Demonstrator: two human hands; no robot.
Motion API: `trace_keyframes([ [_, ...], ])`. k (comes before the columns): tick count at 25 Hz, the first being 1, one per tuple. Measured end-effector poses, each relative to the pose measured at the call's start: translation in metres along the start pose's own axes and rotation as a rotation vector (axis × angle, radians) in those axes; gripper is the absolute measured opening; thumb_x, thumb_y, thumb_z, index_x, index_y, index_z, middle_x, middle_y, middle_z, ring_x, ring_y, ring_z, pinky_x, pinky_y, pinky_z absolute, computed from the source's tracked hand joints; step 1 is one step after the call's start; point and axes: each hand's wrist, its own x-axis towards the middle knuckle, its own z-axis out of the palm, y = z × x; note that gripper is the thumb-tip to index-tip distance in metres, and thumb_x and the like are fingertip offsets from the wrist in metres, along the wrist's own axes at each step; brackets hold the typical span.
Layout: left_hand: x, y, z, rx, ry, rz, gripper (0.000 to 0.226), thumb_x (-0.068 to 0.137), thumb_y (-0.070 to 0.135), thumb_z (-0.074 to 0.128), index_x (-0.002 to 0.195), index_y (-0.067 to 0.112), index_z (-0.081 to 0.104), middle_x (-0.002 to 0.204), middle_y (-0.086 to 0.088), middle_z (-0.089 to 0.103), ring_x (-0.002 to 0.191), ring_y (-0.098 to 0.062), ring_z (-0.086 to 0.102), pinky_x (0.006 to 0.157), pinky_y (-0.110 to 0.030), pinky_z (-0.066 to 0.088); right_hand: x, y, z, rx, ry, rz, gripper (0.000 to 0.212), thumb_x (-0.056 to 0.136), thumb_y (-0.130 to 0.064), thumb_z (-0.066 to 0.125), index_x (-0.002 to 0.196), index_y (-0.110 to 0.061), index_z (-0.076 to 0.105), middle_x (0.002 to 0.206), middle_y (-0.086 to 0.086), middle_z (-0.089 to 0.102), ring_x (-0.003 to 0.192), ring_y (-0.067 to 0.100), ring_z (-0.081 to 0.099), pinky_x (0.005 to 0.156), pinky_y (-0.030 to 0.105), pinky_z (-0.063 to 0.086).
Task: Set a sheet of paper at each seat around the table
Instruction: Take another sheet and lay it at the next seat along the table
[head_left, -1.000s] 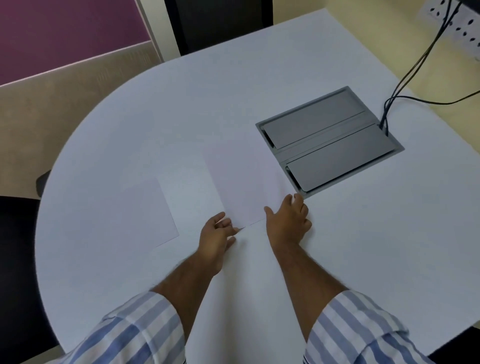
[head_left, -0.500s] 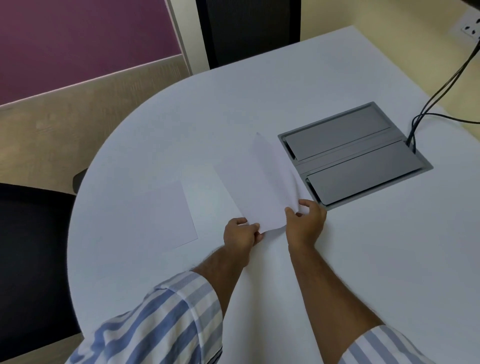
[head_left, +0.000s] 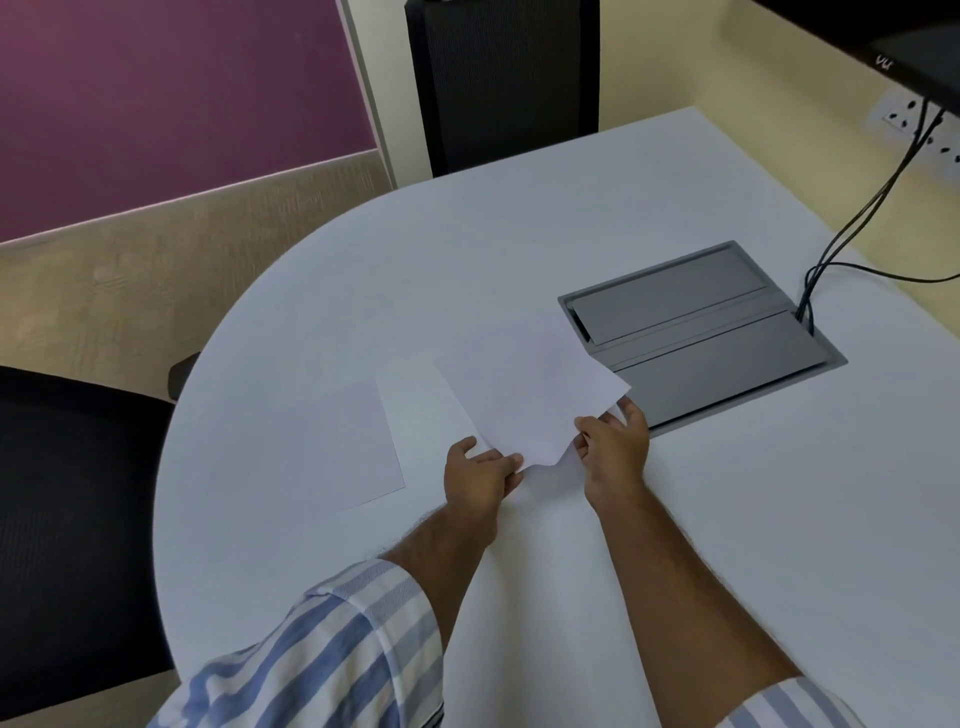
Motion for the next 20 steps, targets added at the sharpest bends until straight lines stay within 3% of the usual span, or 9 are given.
trace_keyframes([
  [3,-0.006,0.006,-0.006,0.020,-0.026,0.029,0.079,0.079,-0.010,0.082,0.146,0.015,0.047,0.107,-0.008,0.072,0.089,-0.024,0.077,0.066,-0.026,0.064,-0.009,-0.006,0.000,-0.045,-0.028,-0.032,0.066,0.086,0.017,0.066,0.138,-0.023,0.056,0.110,0.008,0.078,0.086,0.017,0.072,0.066,0.027,0.057],
  [6,-0.016,0.010,-0.015,0.079,-0.094,0.092,0.069,0.083,-0.013,0.075,0.140,0.020,0.054,0.118,-0.011,0.072,0.097,-0.026,0.075,0.071,-0.030,0.065,-0.022,-0.012,-0.002,-0.072,-0.033,-0.072,0.057,0.087,0.017,0.066,0.133,-0.017,0.062,0.110,0.004,0.078,0.092,0.018,0.074,0.065,0.025,0.058],
  [9,-0.032,0.013,-0.027,0.193,-0.220,0.212,0.066,0.088,-0.012,0.070,0.141,0.026,0.057,0.129,0.002,0.062,0.101,-0.019,0.071,0.077,-0.027,0.064,-0.039,-0.016,-0.007,-0.097,-0.025,-0.093,0.040,0.089,0.013,0.067,0.121,-0.011,0.070,0.104,0.001,0.078,0.092,0.019,0.073,0.064,0.023,0.058],
  [12,-0.048,0.015,-0.045,0.371,-0.284,0.328,0.068,0.090,-0.008,0.069,0.146,0.029,0.055,0.119,0.009,0.058,0.077,-0.007,0.063,0.087,-0.025,0.062,-0.061,-0.015,-0.017,-0.016,0.003,-0.054,0.023,0.091,0.005,0.072,0.103,-0.015,0.074,0.101,0.002,0.078,0.093,0.020,0.073,0.075,0.031,0.059],
  [15,-0.063,0.017,-0.067,0.523,-0.348,0.420,0.072,0.091,-0.006,0.069,0.146,0.037,0.054,0.101,0.004,0.058,0.062,-0.003,0.053,0.072,-0.014,0.054,-0.085,-0.011,-0.028,0.084,0.016,-0.023,0.017,0.093,-0.001,0.075,0.102,-0.016,0.074,0.107,0.005,0.079,0.095,0.020,0.075,0.078,0.033,0.059],
  [17,-0.074,0.018,-0.083,0.599,-0.384,0.491,0.076,0.092,-0.006,0.068,0.150,0.039,0.049,0.123,0.007,0.058,0.065,0.001,0.054,0.068,-0.010,0.050,-0.104,-0.007,-0.035,0.141,0.027,-0.016,0.018,0.093,-0.001,0.076,0.104,-0.015,0.073,0.111,0.007,0.079,0.097,0.021,0.076,0.080,0.034,0.060],
  [20,-0.089,0.017,-0.108,0.674,-0.415,0.607,0.079,0.092,-0.005,0.066,0.154,0.039,0.045,0.153,0.020,0.039,0.068,0.002,0.052,0.075,-0.010,0.051,-0.136,-0.001,-0.044,0.190,0.044,-0.019,0.019,0.094,-0.001,0.074,0.108,-0.013,0.071,0.114,0.010,0.077,0.100,0.023,0.075,0.081,0.036,0.060],
])
